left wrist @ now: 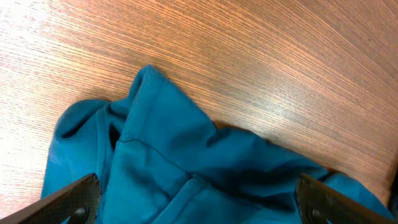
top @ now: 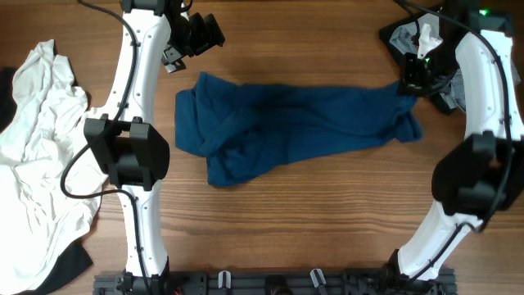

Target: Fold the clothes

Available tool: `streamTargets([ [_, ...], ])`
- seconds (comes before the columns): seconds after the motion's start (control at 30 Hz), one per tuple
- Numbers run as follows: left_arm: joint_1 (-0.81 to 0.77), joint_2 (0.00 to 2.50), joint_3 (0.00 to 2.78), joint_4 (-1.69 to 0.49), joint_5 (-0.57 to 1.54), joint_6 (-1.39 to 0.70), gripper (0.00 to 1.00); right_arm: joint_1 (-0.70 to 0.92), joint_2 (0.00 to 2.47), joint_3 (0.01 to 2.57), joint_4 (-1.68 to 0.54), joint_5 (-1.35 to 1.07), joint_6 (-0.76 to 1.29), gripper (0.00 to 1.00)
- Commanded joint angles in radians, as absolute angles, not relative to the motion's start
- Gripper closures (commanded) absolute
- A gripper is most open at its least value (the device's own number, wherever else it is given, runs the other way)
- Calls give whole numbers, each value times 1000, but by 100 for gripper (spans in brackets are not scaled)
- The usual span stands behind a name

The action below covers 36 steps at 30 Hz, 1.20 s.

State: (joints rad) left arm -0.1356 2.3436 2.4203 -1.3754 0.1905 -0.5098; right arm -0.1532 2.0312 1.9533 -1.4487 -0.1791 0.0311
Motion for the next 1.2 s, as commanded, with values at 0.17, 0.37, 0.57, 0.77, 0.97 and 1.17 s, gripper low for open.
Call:
streamTargets([
  [0.17, -132, 2317, 2439, -1366, 162, -501, 0, -65, 1866, 1981, -1536, -210, 118, 96],
  [0.37, -127, 2317, 2439, -1382, 131, -500, 0, 92, 1868, 1980, -1550, -220, 196, 96],
  [0.57, -48, 2317, 2439, -1480, 118, -501, 0, 205, 1868, 1980, -1433, -294, 266, 96],
  [0.77, 19, 2317, 2439, -1533, 121, -497, 0, 307, 1943, 1980, -1306, -294, 292, 96],
  [0.97, 25, 2317, 2439, -1540, 122, -497, 0, 437, 2064, 1980, -1256, -343, 291, 96],
  [1.17, 25, 2316, 2439, -1564, 122, -497, 0, 475, 2089, 1980, -1215, -351, 292, 96],
])
